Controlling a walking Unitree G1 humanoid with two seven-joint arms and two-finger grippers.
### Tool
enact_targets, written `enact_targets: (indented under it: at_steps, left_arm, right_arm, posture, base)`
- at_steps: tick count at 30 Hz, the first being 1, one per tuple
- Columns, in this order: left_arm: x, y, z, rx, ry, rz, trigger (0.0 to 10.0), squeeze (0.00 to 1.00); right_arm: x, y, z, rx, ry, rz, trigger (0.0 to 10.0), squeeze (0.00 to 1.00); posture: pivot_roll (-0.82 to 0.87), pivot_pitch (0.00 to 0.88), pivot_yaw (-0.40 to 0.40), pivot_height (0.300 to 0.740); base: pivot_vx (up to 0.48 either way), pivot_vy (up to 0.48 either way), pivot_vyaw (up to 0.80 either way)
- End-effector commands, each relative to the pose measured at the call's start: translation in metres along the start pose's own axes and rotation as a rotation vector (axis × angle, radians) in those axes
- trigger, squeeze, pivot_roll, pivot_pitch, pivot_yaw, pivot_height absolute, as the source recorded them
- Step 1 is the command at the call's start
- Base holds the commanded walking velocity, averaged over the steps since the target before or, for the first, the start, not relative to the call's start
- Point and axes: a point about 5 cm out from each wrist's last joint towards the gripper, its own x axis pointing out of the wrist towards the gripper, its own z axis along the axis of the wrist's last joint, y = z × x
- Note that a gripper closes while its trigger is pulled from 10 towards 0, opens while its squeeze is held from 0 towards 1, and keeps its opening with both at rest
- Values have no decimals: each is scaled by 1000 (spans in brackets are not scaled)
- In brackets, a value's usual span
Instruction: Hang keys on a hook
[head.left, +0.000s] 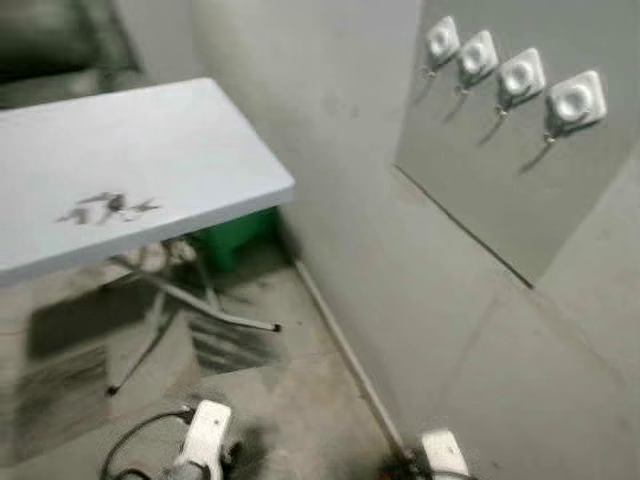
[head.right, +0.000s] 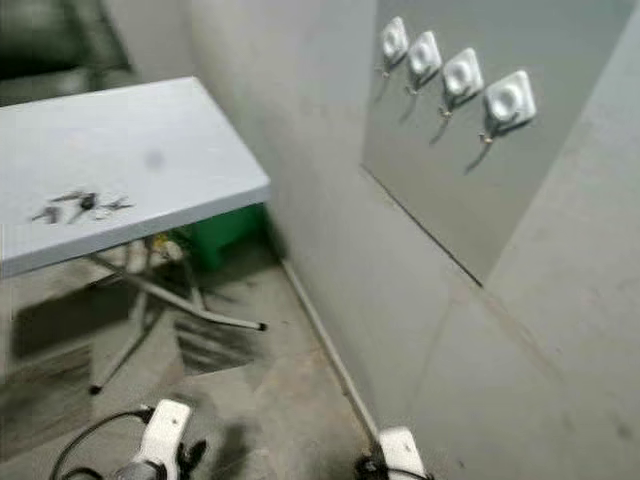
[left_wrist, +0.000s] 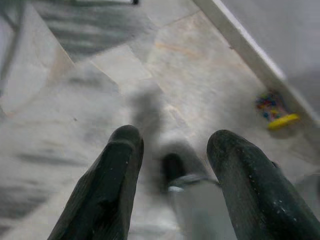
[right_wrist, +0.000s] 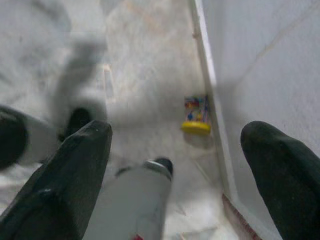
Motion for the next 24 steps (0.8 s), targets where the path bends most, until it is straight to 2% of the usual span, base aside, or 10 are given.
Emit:
enact_targets:
  at_steps: [1,12,18,24]
  left_arm:
    - [-3,9,-3,-3,8,21,10000,0]
    - [-2,8,-2,-27,-3,21,10000,0]
    - [-3,9,-4,-55,1,29,10000,0]
    - [-3,9,-5,-86,1,28,10000,0]
  right_arm:
    - [3,3,7,2,-20,11,10000,0]
    - [2,1,6,11,-20,11,10000,0]
    - [1,1,6,92,-43,16,10000,0]
    - [1,1,7,133,-55,17,10000,0]
  posture:
    - [-106,0,-6,740]
    - [-109,0,-6,740]
    - [-110,0,-6,740]
    - [-113,0,-4,740]
  base:
    - [0,0,800]
    - [0,0,800]
    - [0,0,738]
    - [0,0,0]
